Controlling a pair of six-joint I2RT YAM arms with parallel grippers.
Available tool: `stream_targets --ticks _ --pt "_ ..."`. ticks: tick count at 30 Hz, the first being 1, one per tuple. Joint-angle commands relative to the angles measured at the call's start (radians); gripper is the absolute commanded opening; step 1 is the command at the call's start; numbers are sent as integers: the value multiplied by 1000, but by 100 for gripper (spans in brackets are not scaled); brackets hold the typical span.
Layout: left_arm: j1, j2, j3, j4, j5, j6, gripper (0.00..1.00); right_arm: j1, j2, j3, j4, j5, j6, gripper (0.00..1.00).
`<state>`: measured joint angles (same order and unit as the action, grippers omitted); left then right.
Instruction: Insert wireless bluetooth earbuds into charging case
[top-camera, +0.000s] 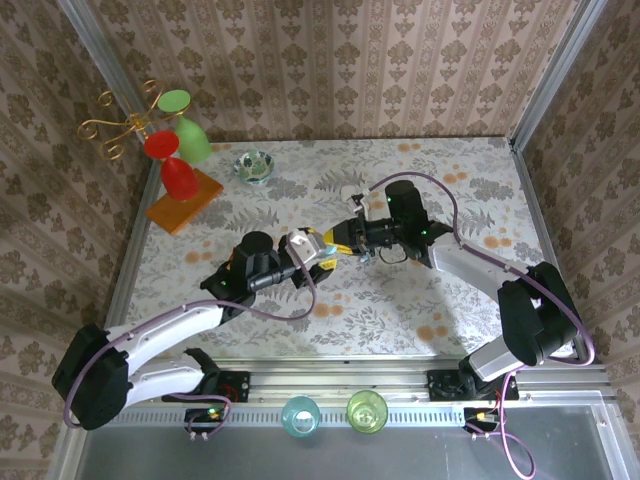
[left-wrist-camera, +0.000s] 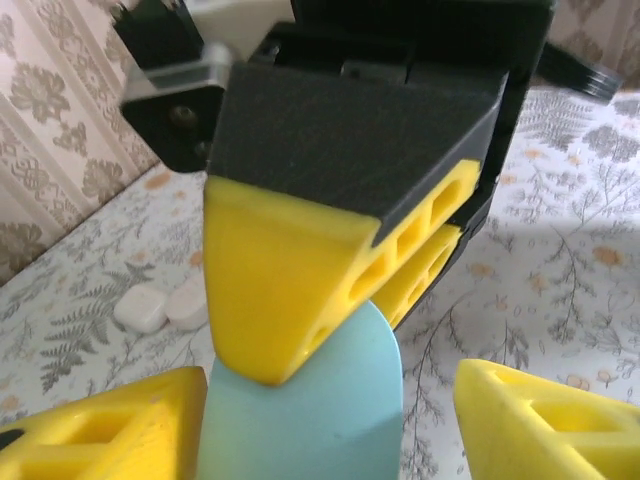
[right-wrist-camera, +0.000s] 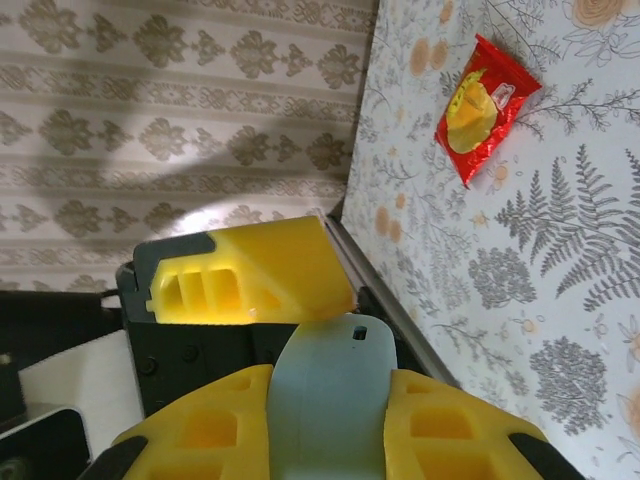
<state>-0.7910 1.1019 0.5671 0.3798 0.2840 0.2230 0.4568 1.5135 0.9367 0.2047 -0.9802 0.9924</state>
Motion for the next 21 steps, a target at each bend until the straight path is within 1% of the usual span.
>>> stream_targets --ticks 1,3,6,10,15,18,21 --pt "39 -27 -69 249 62 -94 73 -28 -27 -35 215 -70 176 13" --pt "55 -25 -108 378 81 -134 77 -34 -21 -48 327 -95 274 13" --pt "60 -8 -140 506 95 -148 79 -44 -6 -67 508 -113 423 12" --pt "61 42 -185 722 130 -146 80 -52 22 -81 717 -108 585 10" --pt "69 123 -190 916 159 -175 79 -53 66 -96 913 -80 739 7" --pt "74 138 -166 912 176 -183 77 -53 94 -108 1023 -69 819 7" --pt "80 147 -150 912 179 -198 73 -53 110 -116 1065 -63 850 6"
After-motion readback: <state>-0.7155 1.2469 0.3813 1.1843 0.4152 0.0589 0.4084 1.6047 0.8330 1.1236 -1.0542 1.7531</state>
